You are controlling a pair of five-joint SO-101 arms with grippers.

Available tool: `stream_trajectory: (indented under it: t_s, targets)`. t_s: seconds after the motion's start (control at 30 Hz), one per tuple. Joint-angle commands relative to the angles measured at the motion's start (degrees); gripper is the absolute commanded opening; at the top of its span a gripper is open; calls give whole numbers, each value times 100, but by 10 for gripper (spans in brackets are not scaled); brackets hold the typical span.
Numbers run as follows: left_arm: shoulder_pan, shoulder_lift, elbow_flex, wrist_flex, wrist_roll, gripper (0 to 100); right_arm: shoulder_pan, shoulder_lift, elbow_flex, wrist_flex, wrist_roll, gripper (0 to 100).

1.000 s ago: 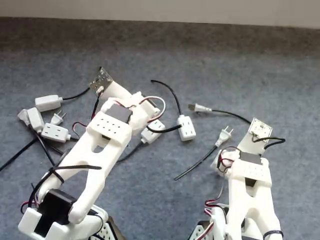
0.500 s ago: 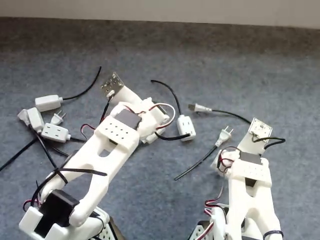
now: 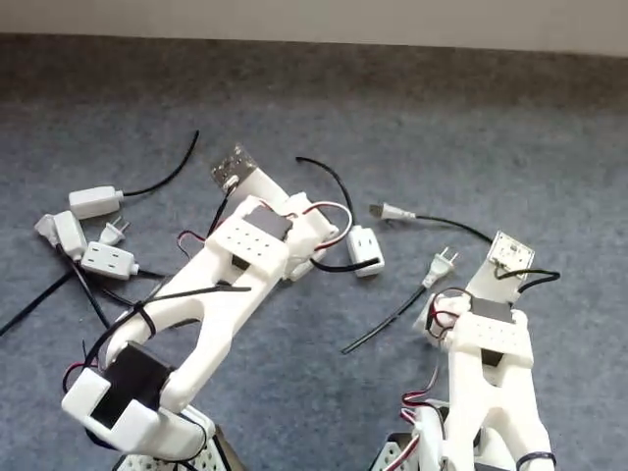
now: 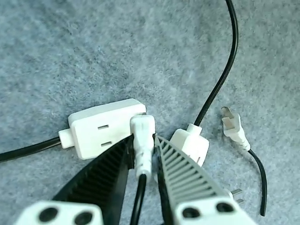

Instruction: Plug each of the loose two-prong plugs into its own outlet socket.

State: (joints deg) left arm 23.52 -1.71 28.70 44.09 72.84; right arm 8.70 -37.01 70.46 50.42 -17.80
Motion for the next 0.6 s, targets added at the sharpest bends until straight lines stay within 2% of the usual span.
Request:
stream_trajectory:
  t_s: [0.0, 0.23, 0.57]
  targets:
    - [101, 40, -171, 246, 35, 7, 40, -75, -13, -75, -35, 7]
    - [110, 92, -910, 1653, 35, 7, 40, -75, -13, -75, -35, 7]
    - [382, 101, -954, 1354, 35, 7, 40, -92, -13, -75, -35, 7]
